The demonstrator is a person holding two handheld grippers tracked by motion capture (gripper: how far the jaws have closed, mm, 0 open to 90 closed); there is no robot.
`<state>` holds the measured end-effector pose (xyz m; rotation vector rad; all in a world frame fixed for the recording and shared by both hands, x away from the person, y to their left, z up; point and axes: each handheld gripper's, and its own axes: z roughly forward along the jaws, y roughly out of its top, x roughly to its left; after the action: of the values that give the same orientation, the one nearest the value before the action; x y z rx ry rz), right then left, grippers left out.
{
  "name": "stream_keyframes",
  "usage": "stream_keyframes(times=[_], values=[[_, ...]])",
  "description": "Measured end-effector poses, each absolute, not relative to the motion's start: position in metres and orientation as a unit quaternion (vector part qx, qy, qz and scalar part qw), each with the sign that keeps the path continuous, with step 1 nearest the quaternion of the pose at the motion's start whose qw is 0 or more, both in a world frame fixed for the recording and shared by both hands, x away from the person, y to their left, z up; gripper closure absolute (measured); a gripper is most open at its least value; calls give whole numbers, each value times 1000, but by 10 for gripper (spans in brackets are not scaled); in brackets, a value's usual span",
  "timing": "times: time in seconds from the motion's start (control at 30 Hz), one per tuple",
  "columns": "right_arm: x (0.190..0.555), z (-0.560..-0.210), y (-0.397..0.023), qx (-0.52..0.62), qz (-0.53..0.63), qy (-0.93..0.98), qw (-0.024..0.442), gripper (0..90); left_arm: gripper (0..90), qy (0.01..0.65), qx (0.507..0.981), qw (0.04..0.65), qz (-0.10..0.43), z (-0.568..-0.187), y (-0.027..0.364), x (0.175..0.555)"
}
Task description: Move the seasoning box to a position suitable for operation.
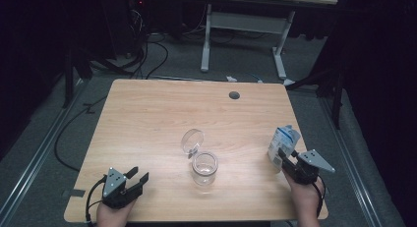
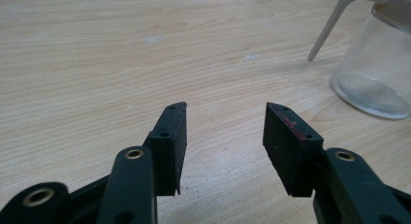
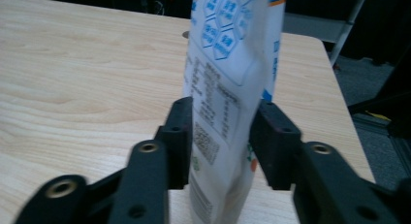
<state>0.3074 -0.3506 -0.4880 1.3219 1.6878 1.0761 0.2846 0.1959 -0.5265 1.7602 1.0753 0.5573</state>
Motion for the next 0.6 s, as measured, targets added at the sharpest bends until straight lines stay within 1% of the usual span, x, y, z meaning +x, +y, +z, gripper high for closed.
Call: stream_keyframes(times=[0.13, 0.27, 0.33, 0.5, 0.6], values=[[305, -488, -353, 510, 421, 653, 368, 760, 510, 442, 722, 481, 229, -527, 196, 285], [305, -488, -353, 500, 419, 660, 371, 824, 509, 440, 723, 480, 230, -527, 195, 285], [304, -489, -352, 497, 418, 663, 373, 833, 509, 440, 723, 480, 231, -527, 195, 284], [304, -489, -354, 491, 423, 670, 363, 892, 509, 441, 721, 482, 230, -527, 196, 284], [304, -489, -354, 487, 426, 672, 360, 898, 509, 441, 721, 482, 229, -527, 196, 284]])
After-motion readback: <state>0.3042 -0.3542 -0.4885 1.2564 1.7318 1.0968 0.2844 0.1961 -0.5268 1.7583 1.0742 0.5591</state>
